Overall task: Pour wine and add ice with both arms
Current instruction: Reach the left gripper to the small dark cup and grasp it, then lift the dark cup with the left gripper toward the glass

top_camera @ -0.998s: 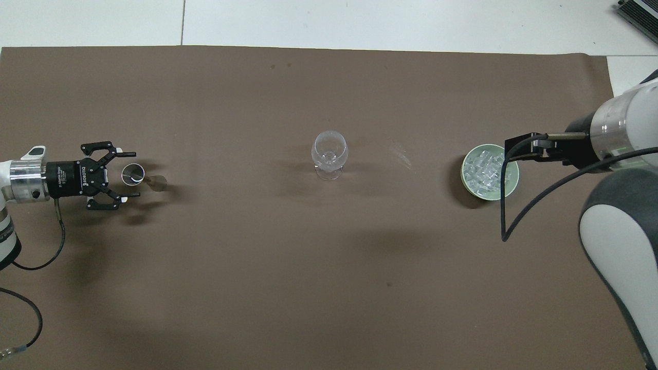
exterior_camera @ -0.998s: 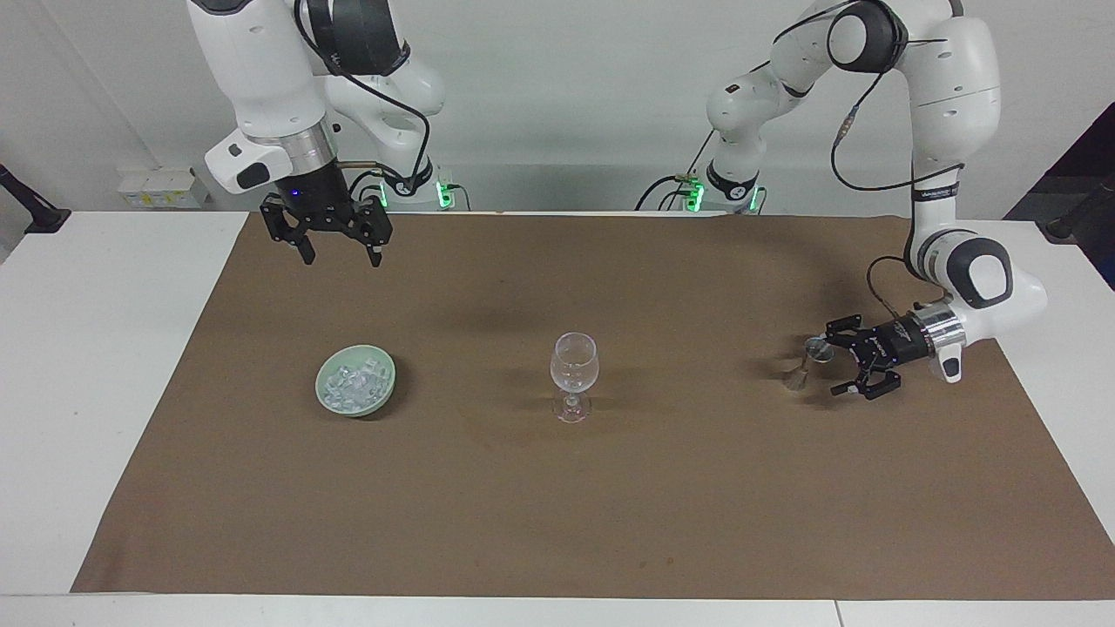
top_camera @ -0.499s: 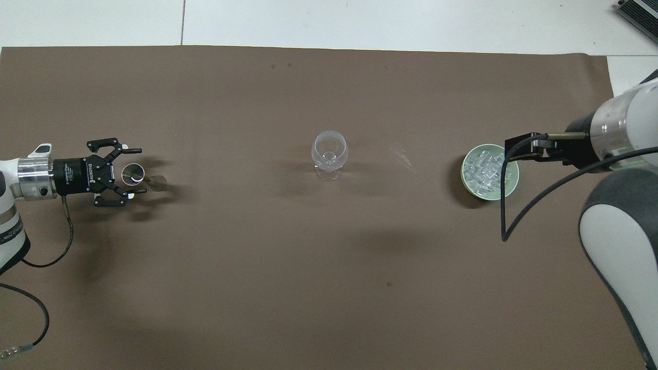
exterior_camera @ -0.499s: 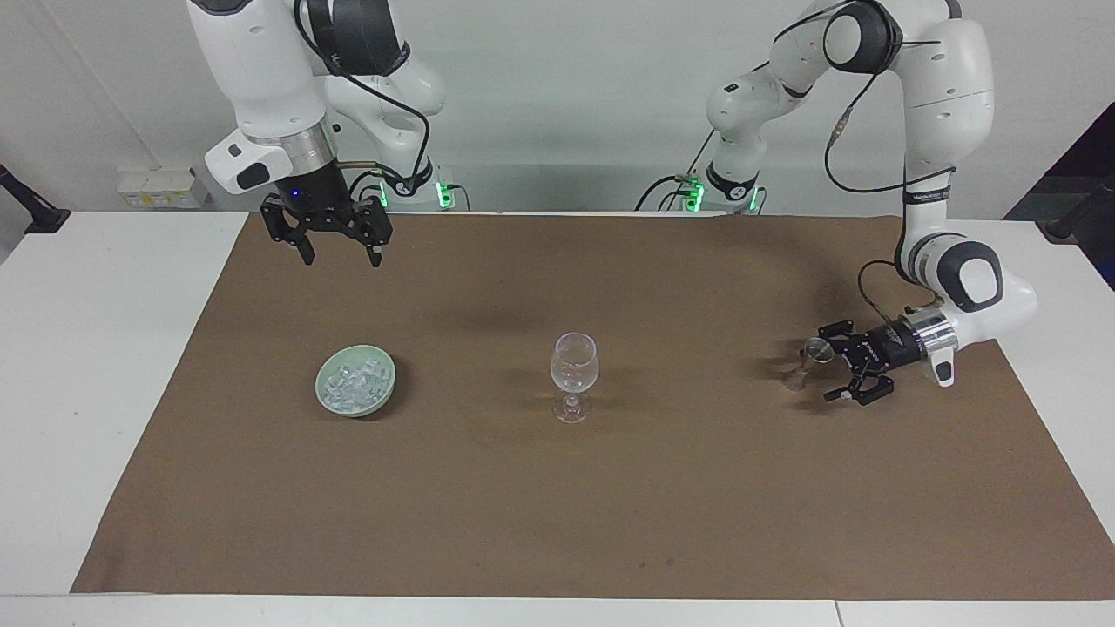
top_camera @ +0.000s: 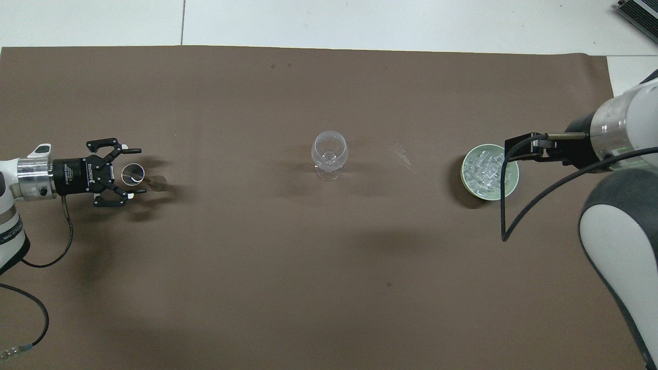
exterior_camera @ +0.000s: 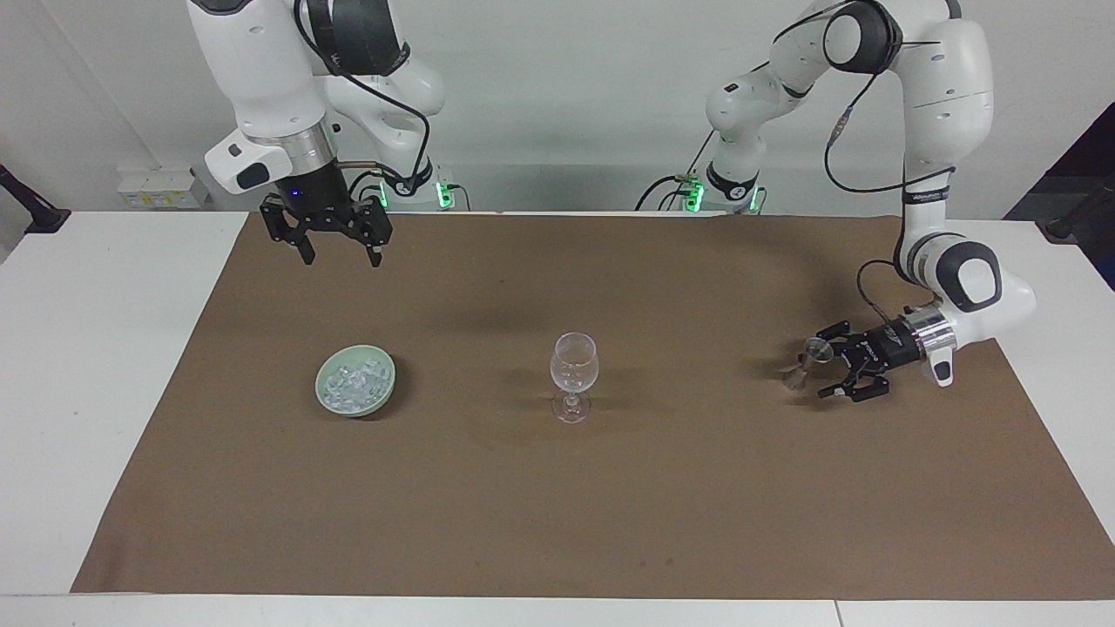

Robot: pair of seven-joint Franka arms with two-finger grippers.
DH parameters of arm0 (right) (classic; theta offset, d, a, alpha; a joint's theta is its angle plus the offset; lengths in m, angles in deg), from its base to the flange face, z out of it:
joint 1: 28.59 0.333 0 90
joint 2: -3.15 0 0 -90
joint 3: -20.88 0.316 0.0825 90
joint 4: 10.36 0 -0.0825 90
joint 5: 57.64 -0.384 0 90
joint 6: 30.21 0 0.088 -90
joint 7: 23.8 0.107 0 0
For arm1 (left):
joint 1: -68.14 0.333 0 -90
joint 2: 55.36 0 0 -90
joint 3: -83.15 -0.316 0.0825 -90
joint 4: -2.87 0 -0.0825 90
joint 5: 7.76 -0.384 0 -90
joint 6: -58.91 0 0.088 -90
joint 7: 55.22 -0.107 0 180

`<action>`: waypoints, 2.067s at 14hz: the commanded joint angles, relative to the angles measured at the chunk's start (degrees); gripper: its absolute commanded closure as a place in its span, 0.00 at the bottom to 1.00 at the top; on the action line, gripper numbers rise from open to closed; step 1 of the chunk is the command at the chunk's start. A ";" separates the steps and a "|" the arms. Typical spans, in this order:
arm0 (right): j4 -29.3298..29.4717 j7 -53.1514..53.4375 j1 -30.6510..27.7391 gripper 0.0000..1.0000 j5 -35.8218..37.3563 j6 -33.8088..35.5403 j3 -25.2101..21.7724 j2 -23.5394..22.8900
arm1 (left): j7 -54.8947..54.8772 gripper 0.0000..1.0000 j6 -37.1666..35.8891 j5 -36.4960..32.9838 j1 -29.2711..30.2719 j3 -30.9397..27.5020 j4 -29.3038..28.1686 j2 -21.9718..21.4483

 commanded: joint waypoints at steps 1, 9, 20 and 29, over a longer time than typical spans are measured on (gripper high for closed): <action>-0.03 -1.28 -1.19 0.00 -1.35 0.24 0.45 0.39 | -1.09 0.28 1.11 1.59 -0.44 -0.47 -2.83 -1.89; 0.05 -1.28 -1.19 0.00 -1.35 0.24 0.45 0.39 | -1.09 0.34 -1.09 2.37 0.43 -0.39 -2.83 -1.98; -0.03 -1.28 -1.19 0.00 -1.35 0.24 0.45 0.39 | -1.09 0.48 -2.67 2.99 0.70 -0.39 -2.75 -2.16; -0.03 -1.28 -1.19 0.00 -1.35 0.24 0.45 0.39 | -1.09 0.52 -2.85 2.90 0.79 -0.74 -2.75 -2.33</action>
